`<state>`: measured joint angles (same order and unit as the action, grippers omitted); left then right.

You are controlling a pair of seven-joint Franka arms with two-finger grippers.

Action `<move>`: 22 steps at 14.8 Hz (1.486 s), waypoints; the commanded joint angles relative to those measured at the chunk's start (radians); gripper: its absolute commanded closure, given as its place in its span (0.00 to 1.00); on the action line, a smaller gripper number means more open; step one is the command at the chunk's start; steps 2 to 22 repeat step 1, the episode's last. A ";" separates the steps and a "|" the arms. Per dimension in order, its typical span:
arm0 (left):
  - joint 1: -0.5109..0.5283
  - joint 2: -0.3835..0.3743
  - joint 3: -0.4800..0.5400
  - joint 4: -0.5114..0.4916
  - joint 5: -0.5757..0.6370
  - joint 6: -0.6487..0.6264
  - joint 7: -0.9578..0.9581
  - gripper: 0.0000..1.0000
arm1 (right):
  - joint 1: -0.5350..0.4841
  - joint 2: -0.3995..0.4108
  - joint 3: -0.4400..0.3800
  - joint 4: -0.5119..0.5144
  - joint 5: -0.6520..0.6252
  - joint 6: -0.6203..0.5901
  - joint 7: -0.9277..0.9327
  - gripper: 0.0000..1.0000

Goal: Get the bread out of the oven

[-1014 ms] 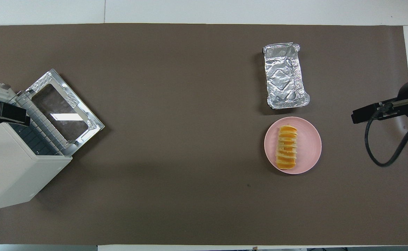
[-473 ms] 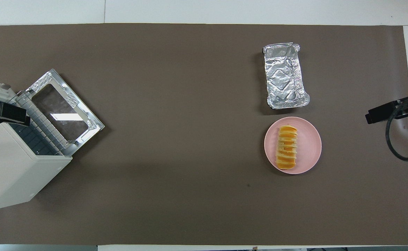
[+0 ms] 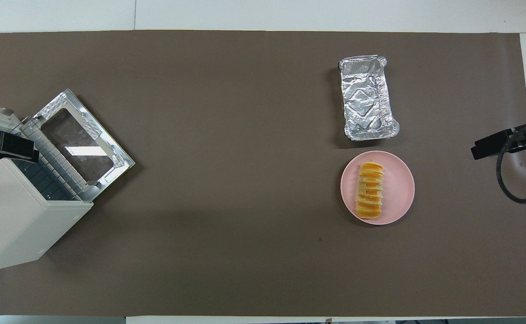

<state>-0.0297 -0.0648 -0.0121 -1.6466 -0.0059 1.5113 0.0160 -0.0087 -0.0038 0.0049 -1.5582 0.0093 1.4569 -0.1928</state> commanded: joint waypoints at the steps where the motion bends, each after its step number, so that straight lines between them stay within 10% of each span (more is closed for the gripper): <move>1: 0.007 -0.006 0.000 0.004 -0.016 -0.019 0.004 0.00 | -0.019 0.002 0.009 0.004 -0.008 -0.010 -0.011 0.00; 22: 0.007 -0.006 0.000 0.004 -0.016 -0.019 0.004 0.00 | -0.019 0.002 0.009 0.004 -0.008 -0.010 -0.011 0.00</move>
